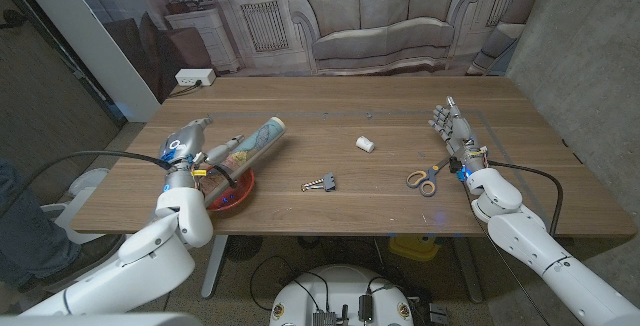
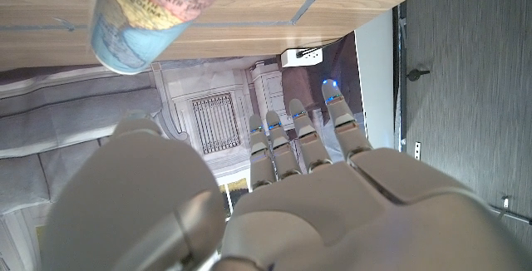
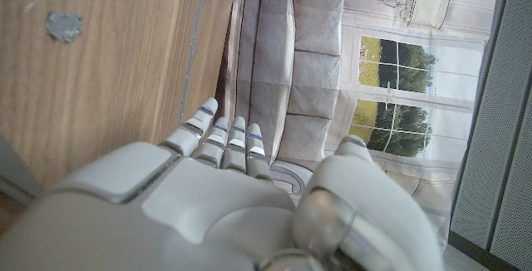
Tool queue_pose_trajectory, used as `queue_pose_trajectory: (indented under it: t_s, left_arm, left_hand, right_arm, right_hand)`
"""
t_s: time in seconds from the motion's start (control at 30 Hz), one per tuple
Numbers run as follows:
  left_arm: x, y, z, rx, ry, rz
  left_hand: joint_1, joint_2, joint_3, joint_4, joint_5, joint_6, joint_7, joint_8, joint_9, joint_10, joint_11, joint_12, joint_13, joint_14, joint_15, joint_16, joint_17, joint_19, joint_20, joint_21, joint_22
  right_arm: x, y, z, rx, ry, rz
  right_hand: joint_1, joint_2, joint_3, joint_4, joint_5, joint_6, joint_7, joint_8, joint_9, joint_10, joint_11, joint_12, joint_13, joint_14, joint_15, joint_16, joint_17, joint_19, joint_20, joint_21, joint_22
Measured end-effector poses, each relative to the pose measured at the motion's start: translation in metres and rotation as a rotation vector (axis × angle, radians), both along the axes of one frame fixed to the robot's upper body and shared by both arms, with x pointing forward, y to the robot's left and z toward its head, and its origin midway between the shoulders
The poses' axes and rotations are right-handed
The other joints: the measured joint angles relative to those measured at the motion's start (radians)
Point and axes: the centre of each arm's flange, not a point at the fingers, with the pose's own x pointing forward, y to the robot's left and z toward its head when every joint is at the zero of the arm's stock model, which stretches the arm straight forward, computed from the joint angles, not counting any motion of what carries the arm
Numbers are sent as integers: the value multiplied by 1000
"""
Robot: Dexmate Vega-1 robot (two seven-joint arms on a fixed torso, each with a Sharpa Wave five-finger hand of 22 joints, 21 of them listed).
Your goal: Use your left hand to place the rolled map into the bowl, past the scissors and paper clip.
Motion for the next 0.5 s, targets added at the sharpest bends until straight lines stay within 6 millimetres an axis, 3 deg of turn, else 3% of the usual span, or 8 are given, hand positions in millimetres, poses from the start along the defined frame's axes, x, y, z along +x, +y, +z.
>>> queue_pose_trajectory:
  t_s: [0.5]
  left_arm:
    - [-11,-2,13,34,-35,15]
  left_hand:
    - [0,0,0,0,8,0,0,0,-5,0,0,0,0,4,-4,0,-5,0,0,-5,0]
  right_arm:
    - [-2,-1,1,0,-6,0]
  right_hand:
    - [-7,7,-4,-4,-3,0,0,0,0,0,0,0,0,0,0,0,0,2,2,0,0]
